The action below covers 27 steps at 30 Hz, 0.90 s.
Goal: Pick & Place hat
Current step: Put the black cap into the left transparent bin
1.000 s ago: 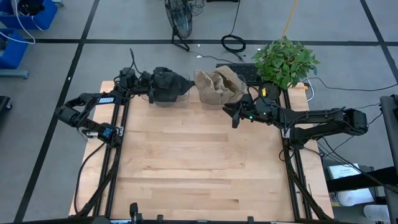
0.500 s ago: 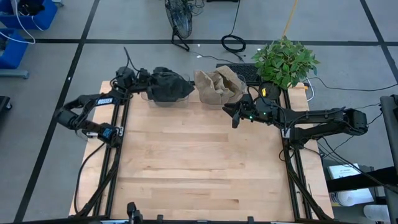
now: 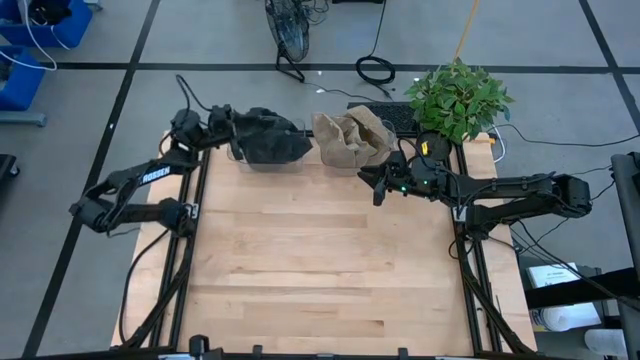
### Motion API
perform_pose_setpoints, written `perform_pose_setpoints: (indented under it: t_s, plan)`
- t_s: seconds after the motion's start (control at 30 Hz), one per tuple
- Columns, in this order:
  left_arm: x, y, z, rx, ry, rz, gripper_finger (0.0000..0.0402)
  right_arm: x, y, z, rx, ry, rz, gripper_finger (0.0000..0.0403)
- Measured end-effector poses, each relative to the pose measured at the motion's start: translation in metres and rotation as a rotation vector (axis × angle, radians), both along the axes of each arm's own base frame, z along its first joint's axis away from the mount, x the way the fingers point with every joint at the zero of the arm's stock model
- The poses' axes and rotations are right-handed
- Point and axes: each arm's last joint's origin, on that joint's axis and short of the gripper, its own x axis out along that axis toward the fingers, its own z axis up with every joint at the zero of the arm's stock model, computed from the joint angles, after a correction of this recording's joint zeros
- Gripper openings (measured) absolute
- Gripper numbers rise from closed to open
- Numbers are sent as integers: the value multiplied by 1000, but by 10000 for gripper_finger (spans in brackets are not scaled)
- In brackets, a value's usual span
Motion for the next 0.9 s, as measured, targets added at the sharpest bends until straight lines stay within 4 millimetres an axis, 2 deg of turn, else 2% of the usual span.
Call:
perform_pose_setpoints:
  t_s: [0.1, 0.2, 0.4, 0.53, 0.8, 0.9]
  plan:
    - [7, -3, 6, -15, 32, -19, 235, 0, 0, 0, 0, 1, 0, 89]
    - [16, 1, 13, -90, 164, -34, 216, 0, 0, 0, -2, 2, 1, 89]
    - [32, -4, 55, 45, 424, 1, 188, 0, 0, 0, -23, 13, 5, 89]
    - [37, -5, 79, 38, 527, 18, 184, 0, 0, -1, -25, 25, 6, 89]
    - [55, 6, 76, -92, 776, -76, 184, 0, 0, -2, -38, 34, 9, 89]
    - [62, 11, 75, -104, 853, -57, 184, 0, 0, -2, -38, 34, 9, 89]
